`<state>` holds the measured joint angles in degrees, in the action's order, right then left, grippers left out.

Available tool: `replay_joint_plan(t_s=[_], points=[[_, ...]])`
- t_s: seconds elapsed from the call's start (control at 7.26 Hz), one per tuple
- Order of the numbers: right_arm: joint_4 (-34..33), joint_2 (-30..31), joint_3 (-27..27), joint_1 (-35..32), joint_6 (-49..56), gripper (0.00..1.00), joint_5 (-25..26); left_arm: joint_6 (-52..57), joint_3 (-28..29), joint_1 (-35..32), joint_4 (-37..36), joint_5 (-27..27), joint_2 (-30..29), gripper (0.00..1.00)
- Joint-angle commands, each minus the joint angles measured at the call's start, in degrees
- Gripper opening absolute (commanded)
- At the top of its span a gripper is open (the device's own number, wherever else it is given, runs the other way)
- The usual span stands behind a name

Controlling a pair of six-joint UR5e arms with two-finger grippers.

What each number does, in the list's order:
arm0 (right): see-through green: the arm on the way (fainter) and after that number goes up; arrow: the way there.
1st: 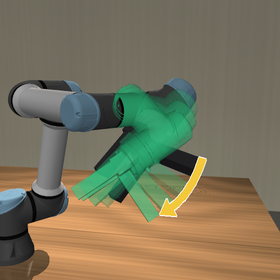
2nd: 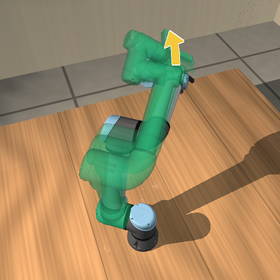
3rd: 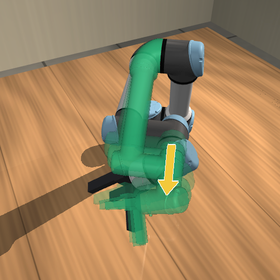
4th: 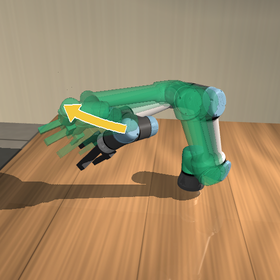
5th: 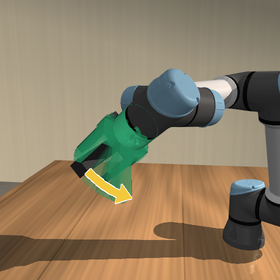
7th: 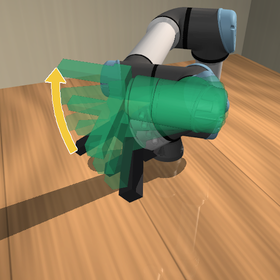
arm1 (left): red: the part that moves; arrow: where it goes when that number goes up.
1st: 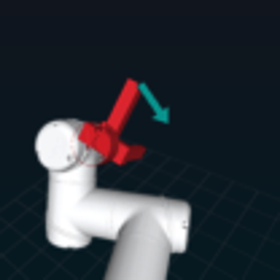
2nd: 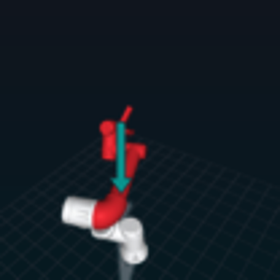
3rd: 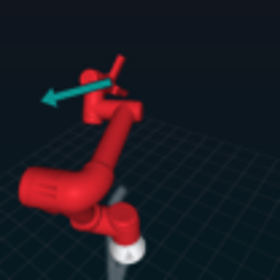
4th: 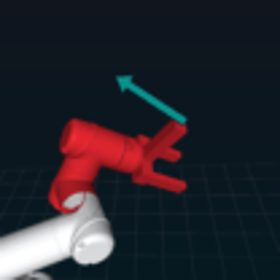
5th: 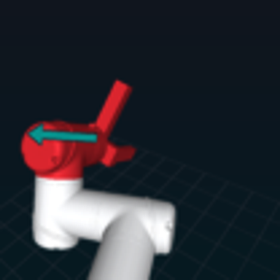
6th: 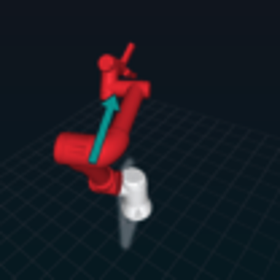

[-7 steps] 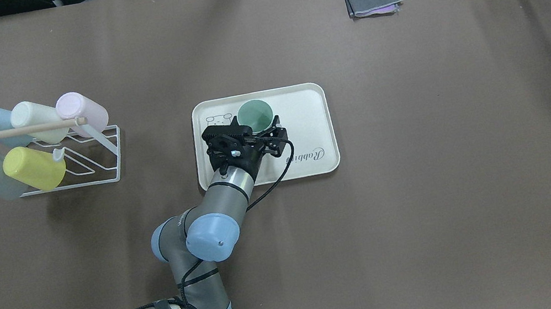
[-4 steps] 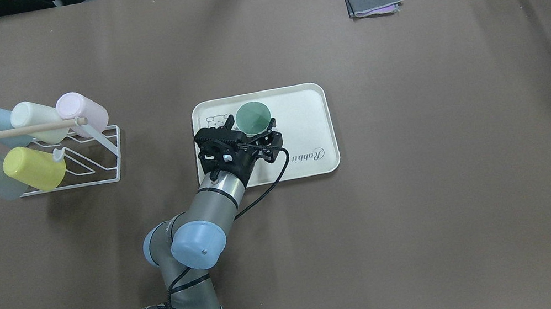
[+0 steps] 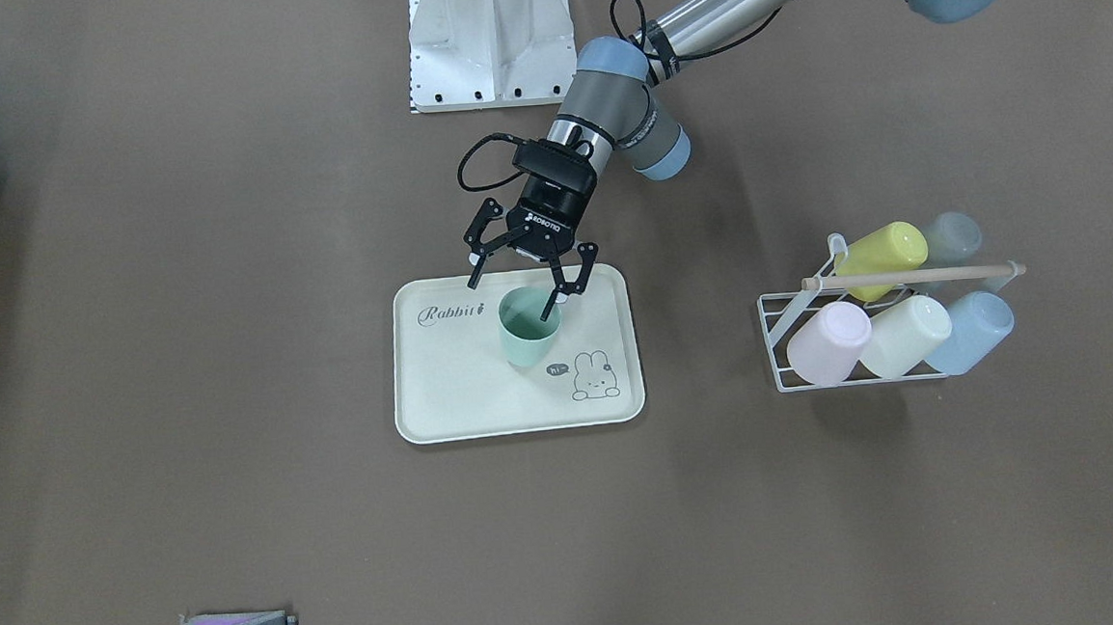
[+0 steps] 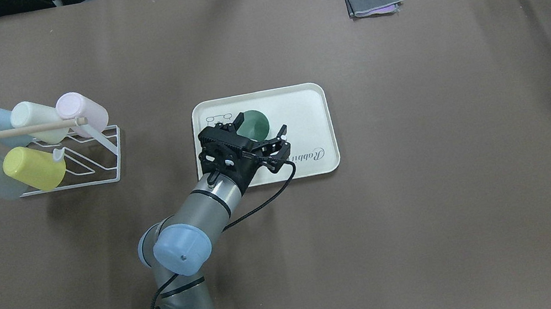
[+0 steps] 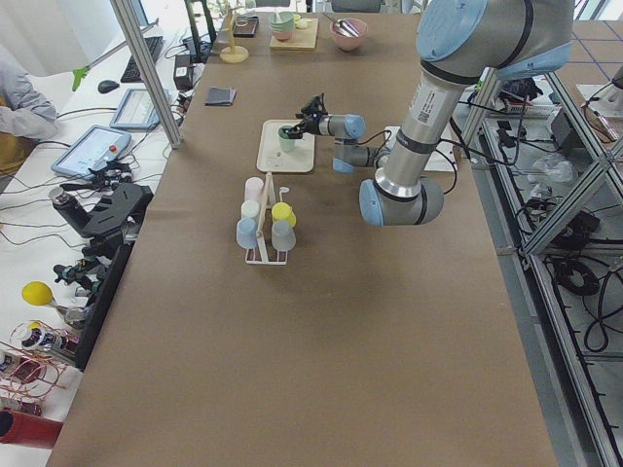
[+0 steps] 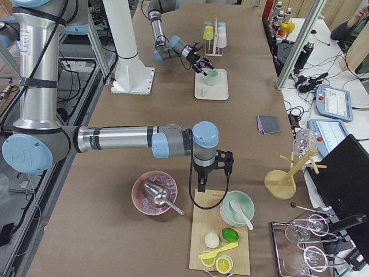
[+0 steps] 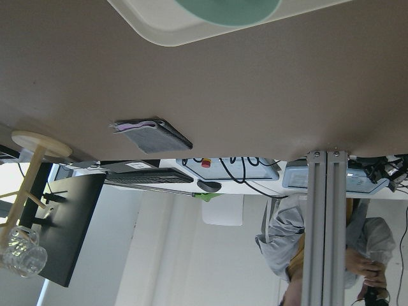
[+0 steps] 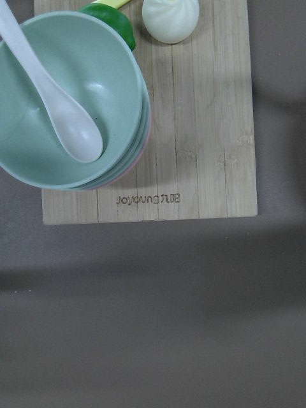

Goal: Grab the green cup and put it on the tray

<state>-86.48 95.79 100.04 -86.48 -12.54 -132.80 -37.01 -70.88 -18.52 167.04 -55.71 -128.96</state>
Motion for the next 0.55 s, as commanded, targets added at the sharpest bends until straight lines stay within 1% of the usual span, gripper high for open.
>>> replay_joint_plan(t_s=[0.0,0.14,0.28,0.41], points=[[0.0,-0.1,0.0,0.0,0.0,1.00,0.0,1.7,-2.9,-3.8,-0.2,-6.7,3.9,0.98],[0.0,0.0,0.1,0.0,0.0,1.00,0.0,1.7,-3.4,-6.1,-1.9,-10.1,4.1,0.98],[0.0,0.0,0.1,0.0,0.0,1.00,-0.1,1.5,-5.2,-8.7,-7.2,-13.2,3.7,0.98],[0.0,0.0,0.1,0.0,0.0,1.00,-0.1,1.3,-7.0,-11.6,-10.9,-17.1,3.5,0.98]])
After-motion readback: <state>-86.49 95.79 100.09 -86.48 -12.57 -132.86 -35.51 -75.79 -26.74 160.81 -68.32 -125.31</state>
